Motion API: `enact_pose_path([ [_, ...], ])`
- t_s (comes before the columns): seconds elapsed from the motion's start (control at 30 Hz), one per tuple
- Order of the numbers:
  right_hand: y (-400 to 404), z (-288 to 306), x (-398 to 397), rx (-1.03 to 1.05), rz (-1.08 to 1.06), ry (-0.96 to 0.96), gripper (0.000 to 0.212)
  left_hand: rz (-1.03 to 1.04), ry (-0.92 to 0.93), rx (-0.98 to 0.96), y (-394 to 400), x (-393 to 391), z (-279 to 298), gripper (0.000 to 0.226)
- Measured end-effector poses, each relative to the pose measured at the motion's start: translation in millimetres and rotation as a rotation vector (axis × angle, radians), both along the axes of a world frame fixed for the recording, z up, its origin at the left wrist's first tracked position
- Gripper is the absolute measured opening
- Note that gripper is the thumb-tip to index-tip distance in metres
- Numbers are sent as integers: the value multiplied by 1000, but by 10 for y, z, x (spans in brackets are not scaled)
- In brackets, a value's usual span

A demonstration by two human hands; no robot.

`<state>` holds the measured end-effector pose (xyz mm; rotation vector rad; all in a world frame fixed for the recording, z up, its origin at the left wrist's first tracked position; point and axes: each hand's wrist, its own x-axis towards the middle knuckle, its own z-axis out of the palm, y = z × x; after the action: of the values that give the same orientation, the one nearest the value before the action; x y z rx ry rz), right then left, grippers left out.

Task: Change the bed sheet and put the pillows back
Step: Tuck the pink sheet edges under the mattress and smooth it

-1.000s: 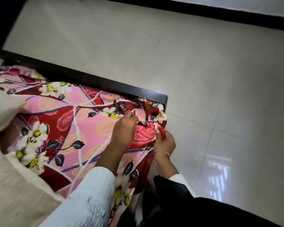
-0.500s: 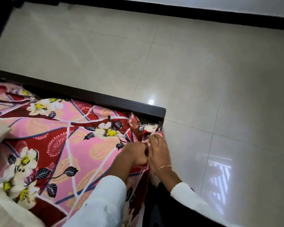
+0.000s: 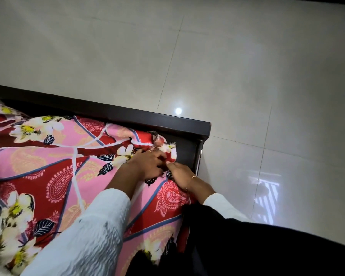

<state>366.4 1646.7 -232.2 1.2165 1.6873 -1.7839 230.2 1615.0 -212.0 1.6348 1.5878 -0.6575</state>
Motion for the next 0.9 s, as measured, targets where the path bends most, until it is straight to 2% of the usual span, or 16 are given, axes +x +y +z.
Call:
enact_pose_path([
  [0.1, 71, -48, -101, -101, -36, -109, 55, 76, 19, 28, 17, 1, -20, 42],
  [0.23, 20, -64, -245, -158, 10, -154, 56, 272, 84, -295, 21, 18, 26, 45],
  [0.3, -16, -82, -289, -227, -42, -117, 48, 445, -8, -444, 36, 31, 14, 41],
  [0.37, -40, -125, -292, -366, -152, -136, 45, 654, -177, -630, 51, 64, 29, 39],
  [0.43, -63, -212, -264, -394, -154, -146, 47, 738, -244, -712, 61, 85, 40, 41],
  [0.47, -64, -233, -241, -309, -76, -151, 51, 666, -198, -649, 58, 74, 27, 41],
  [0.5, -61, -227, -227, -163, 41, -174, 53, 595, -113, -502, 39, 60, 4, 40],
  [0.57, -30, -162, -195, 242, 264, -176, 46, 523, -1, -111, -2, 13, -80, 31],
  [0.63, 15, -90, -219, 549, 299, -114, 33, 589, 28, 222, -17, -101, -90, 20],
  [0.67, 27, -73, -275, 582, 235, -67, 29, 581, 53, 345, -15, -214, -63, 19],
  [0.73, 33, -30, -475, 455, 60, 41, 28, 375, 89, 430, -33, -537, -39, 24],
  [0.8, 28, -24, -735, 232, -15, 112, 32, 150, 94, 312, -97, -897, -16, 29],
  [0.9, -67, -87, -1093, -19, 42, 101, 30, -34, 207, 102, -291, -1312, -36, 30],
])
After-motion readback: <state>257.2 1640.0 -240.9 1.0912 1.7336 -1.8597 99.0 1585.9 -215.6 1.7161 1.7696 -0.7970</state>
